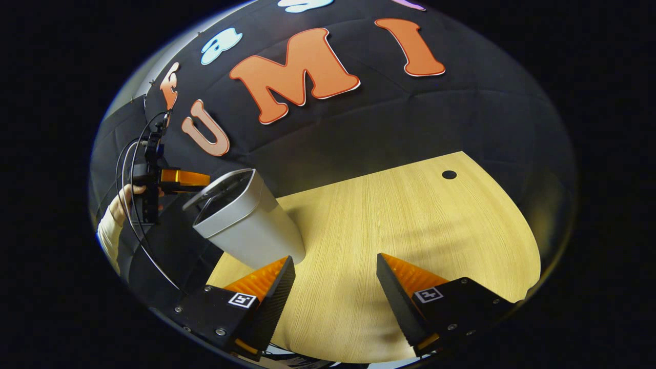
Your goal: Press the lid of the desktop garbage bin to open it, pick up the crumpled paper on the desktop and throw it into the bin, then pick up the pop can on the desktop and drop it into the bin, and finally close the garbage bin lid.
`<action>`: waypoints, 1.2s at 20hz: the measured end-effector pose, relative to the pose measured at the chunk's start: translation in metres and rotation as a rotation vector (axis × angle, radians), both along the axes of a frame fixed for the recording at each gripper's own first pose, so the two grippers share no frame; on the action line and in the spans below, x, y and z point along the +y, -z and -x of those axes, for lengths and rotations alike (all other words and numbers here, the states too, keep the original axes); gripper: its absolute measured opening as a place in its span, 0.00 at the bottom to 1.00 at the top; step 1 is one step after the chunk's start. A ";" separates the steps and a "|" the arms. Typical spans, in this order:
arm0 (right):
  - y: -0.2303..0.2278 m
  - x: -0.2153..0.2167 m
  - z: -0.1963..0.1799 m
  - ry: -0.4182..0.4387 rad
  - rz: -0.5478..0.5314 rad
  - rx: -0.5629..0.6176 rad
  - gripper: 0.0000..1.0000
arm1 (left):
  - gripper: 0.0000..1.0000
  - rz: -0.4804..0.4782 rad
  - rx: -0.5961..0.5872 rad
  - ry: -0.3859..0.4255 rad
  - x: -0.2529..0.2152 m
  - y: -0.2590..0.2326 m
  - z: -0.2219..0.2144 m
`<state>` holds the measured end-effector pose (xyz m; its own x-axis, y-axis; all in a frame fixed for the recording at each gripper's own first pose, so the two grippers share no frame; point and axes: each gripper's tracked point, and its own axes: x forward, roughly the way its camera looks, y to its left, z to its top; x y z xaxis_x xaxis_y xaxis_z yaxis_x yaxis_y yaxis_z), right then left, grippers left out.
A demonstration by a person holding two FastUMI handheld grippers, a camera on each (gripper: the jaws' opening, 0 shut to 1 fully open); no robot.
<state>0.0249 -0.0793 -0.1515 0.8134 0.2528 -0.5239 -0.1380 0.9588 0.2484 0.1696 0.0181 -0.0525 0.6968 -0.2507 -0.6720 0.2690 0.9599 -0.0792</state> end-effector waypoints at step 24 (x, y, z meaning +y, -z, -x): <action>-0.016 -0.005 0.004 -0.036 0.027 -0.050 0.95 | 0.96 0.109 -0.252 -0.104 -0.012 0.015 0.023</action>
